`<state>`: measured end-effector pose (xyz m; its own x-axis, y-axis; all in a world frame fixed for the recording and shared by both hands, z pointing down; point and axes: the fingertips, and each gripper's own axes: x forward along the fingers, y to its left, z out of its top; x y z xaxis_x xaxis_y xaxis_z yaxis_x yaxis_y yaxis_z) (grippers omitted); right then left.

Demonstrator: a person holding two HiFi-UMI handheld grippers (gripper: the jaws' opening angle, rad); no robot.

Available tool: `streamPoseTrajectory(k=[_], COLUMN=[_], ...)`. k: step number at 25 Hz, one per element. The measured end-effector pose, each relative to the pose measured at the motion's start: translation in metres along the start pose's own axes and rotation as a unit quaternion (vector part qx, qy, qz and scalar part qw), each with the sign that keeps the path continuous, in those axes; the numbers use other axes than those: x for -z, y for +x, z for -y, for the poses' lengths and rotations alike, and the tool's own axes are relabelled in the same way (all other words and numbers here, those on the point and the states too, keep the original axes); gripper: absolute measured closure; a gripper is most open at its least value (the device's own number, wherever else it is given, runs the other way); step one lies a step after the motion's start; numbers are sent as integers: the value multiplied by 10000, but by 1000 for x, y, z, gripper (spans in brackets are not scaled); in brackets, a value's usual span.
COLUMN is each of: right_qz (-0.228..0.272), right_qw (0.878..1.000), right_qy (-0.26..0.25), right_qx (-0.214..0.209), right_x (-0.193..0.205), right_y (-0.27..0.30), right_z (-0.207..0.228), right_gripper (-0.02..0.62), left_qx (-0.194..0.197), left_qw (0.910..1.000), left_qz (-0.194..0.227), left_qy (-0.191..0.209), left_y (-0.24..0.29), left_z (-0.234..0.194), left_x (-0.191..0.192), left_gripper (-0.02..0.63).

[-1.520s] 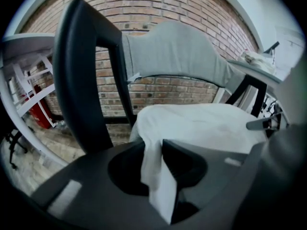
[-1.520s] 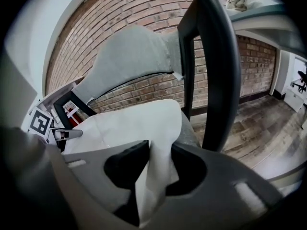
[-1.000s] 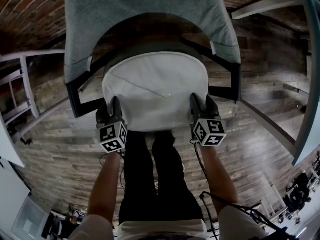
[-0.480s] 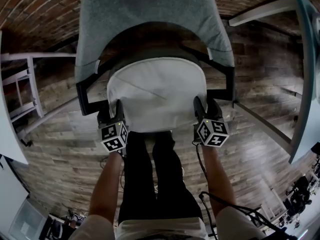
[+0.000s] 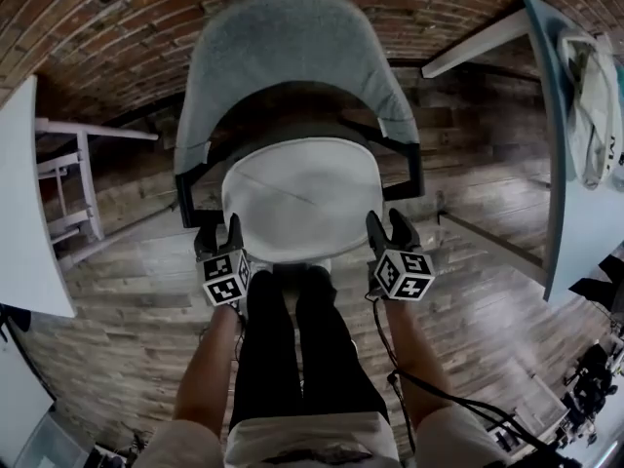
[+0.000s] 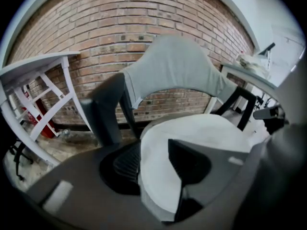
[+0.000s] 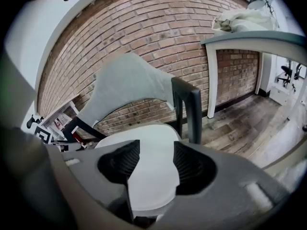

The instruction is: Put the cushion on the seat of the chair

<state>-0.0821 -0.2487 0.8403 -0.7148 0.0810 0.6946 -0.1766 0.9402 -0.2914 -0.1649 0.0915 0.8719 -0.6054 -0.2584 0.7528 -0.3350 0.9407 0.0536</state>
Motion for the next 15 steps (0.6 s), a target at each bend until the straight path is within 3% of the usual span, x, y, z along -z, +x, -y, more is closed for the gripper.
streamPoseTrajectory(k=[7,15], right_qz=[285,917], right_qw=[9995,9947], right_qy=[-31,-213], right_qx=[-155,-402], right_x=[-61,-159], right_y=[-57,-146], right_z=[-61,-155], right_gripper=[377,380], left_qx=[473,782], left_qw=[9982,9893], left_qz=[305,1084], left_qy=[206,584], left_y=[-80,-204], left_z=[17,22], left_x=[-81,-206], left_gripper=[454,454])
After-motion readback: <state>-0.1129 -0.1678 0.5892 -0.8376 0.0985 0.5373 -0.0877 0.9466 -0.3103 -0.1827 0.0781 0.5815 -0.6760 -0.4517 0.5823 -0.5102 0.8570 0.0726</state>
